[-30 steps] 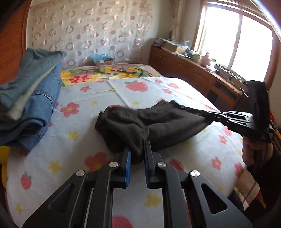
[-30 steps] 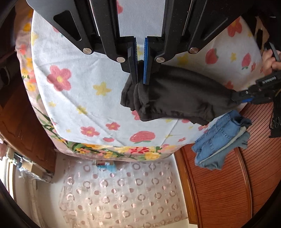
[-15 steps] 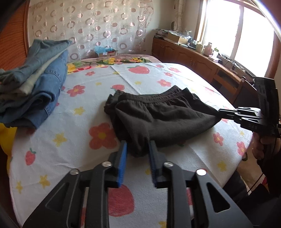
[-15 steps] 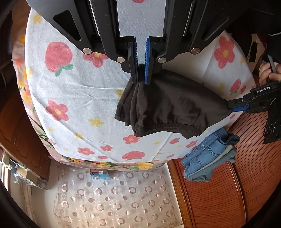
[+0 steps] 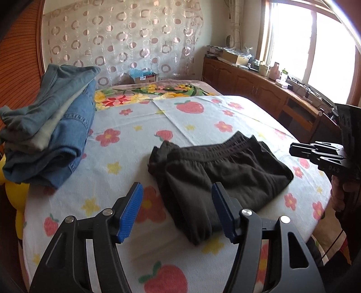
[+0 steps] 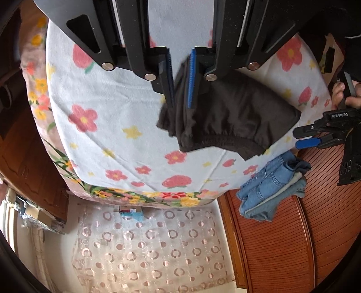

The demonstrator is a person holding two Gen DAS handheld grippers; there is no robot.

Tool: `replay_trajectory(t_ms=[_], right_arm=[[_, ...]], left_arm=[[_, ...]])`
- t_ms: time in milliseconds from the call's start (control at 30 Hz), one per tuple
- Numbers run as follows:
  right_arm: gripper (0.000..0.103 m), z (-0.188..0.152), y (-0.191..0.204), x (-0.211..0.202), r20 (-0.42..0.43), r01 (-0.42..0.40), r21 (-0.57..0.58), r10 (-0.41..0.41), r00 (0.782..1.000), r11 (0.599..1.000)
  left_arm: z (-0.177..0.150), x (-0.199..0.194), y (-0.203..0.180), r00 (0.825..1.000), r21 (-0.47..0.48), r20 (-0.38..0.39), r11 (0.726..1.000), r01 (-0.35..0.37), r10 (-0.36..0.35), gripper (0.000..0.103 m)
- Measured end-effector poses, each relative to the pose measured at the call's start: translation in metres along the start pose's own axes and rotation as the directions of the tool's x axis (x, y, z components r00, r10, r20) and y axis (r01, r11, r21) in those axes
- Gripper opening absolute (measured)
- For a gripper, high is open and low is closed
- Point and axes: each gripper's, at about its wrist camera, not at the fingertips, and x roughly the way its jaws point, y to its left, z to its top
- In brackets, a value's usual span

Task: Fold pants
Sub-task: 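Grasp the waistband edge of the folded garment with the right gripper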

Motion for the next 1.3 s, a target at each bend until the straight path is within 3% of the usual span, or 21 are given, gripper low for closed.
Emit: replay_trajectory(t_ms=[167,400,700,767,967,1067,1200,1300], right_arm=[[0.016,0.018,0.003,0.031,-0.023,-0.037,-0.011,0.037,0.999,0.999],[0.016,0.037,0.007,0.07,-0.087,-0.023,-0.036,0.02,0.996,0.999],[0.015,0.044,0.004,0.088,-0.141,-0.038,-0.031,0.033,0.989,0.999],[0.006,0.045,0.004,0.087,-0.137,-0.049,-0.045,0.042,0.99,0.998],[0.005,0.053,0.006,0.066,0.016,-0.01,-0.042,0.011,1.0,0.999],[0.005,0.055,0.004,0.071,0.008,-0.008,-0.03,0.009,1.0,1.0],[0.006,0.049,0.001,0.089,-0.068,-0.009,-0.018,0.008,0.998,1.0],[0.011,0.047,0.001,0.087,-0.07,-0.003,-0.009,0.002,0.998,1.0]], left_arm=[[0.01,0.019,0.003,1.0,-0.015,-0.029,1.0,-0.011,0.011,0.064],[0.022,0.036,0.006,0.999,-0.021,-0.044,1.0,-0.007,0.006,0.064],[0.023,0.048,0.01,0.998,-0.023,-0.063,0.999,-0.034,0.032,0.064],[0.022,0.049,0.009,0.997,-0.024,-0.066,0.999,-0.037,0.035,0.064],[0.021,0.05,0.009,0.997,-0.022,-0.067,0.999,-0.036,0.034,0.064],[0.022,0.052,0.009,0.997,-0.022,-0.065,0.999,-0.04,0.039,0.064],[0.021,0.062,0.01,0.995,-0.013,-0.078,0.998,-0.058,0.057,0.053],[0.021,0.065,0.011,0.996,-0.02,-0.081,0.999,-0.026,0.024,0.043]])
